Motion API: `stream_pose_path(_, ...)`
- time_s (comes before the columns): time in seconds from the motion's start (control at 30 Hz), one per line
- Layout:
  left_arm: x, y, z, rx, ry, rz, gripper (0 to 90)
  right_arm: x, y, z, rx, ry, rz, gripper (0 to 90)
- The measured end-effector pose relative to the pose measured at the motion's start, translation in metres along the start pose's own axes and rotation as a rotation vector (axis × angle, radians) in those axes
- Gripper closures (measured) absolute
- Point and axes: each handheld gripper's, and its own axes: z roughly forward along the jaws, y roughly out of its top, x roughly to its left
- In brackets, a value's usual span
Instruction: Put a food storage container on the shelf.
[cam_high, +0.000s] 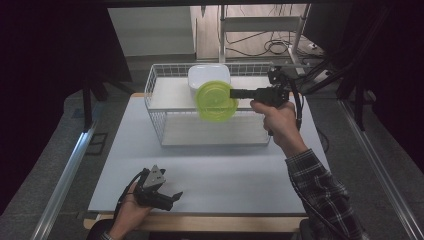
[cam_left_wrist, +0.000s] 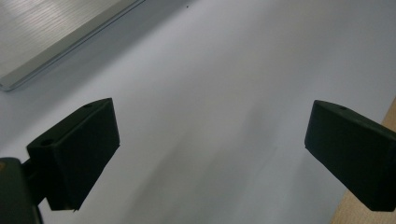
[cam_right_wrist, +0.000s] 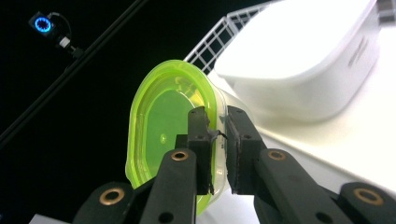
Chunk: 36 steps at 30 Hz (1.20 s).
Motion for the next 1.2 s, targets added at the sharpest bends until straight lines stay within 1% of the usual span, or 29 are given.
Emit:
stream_pose_path(0.33,0.000,0.000,-0.001,-0.004,0.001,-0.001,3.0,0.007,0.031,0.002,-0.053,-0.053,-0.004,81.3)
stream_pose_path(0.4,0.000,0.000,0.000,-0.004,-0.002,-0.001,3.0,0.008,0.037,0.004,-0.063,-0.057,-0.002,81.3)
stream_pose_path(0.5,0.000,0.000,0.000,-0.004,-0.002,0.002,3.0,0.010,0.045,0.009,-0.075,-0.069,-0.002,81.3)
stream_pose_path(0.6,0.000,0.000,-0.001,-0.004,-0.003,0.004,3.0,0.012,0.053,0.016,-0.082,-0.096,-0.014,81.3)
stream_pose_path(0.73,0.000,0.000,0.000,-0.003,-0.008,0.005,3.0,0.013,0.063,0.023,-0.092,-0.126,-0.016,81.2)
stream_pose_path(0.83,0.000,0.000,0.000,-0.003,-0.010,0.006,3.0,0.012,0.069,0.029,-0.097,-0.153,-0.019,81.2)
stream_pose_path(0.93,-0.001,0.000,-0.001,-0.004,-0.011,0.007,3.0,0.010,0.073,0.033,-0.099,-0.168,-0.009,81.2)
stream_pose_path(1.0,-0.001,0.000,-0.001,-0.004,-0.012,0.008,3.0,0.008,0.074,0.036,-0.095,-0.187,-0.008,81.2)
stream_pose_path(1.1,-0.001,0.000,-0.001,-0.003,-0.013,0.008,2.9,0.004,0.075,0.040,-0.087,-0.206,0.008,81.1)
stream_pose_path(1.2,-0.001,0.000,0.000,-0.001,-0.018,0.004,3.0,0.003,0.077,0.042,-0.089,-0.215,0.020,80.7)
